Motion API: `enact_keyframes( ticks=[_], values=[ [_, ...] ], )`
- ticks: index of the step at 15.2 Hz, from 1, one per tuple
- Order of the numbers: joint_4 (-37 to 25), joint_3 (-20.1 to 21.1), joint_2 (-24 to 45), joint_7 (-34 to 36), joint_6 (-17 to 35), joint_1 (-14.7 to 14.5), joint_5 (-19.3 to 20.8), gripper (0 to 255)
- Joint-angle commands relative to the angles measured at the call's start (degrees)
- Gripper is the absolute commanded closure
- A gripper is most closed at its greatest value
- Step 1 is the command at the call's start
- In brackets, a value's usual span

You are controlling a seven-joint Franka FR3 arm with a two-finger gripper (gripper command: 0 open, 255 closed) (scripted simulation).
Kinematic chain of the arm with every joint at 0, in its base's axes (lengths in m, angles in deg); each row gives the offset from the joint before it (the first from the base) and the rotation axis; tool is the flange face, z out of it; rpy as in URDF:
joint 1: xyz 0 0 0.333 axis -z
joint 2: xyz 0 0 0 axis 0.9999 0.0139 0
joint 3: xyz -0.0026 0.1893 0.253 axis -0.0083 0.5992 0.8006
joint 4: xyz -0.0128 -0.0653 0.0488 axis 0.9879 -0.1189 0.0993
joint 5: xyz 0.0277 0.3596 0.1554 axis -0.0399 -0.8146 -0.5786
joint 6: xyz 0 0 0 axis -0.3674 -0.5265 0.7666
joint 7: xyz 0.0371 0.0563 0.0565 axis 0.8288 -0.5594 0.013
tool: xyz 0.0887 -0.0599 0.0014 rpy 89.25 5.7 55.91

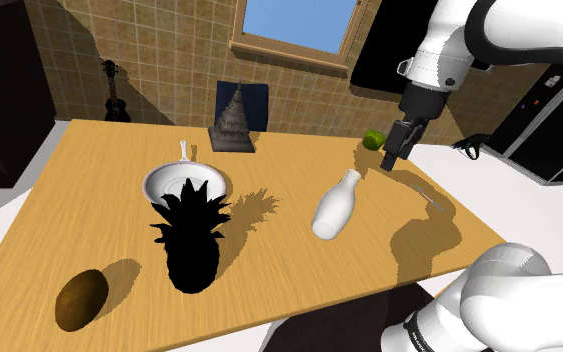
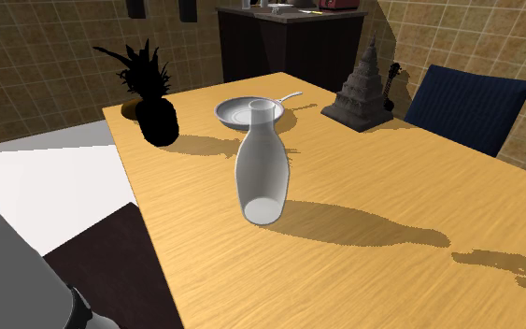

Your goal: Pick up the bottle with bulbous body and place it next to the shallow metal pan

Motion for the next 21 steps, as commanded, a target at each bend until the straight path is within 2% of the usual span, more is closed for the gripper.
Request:
enact_keyframes(
  ticks=[1,8,14,21],
  values=[
    [0.0,0.0,0.0,0.0,0.0,0.0,0.0,0],
    [5.63,-4.28,6.27,-3.08,14.73,2.34,1.84,0],
    [7.27,-7.98,14.81,-5.89,27.29,4.07,2.36,0],
    [10.94,-8.3,16.7,-6.1,32.98,4.15,2.35,0]
  ],
)
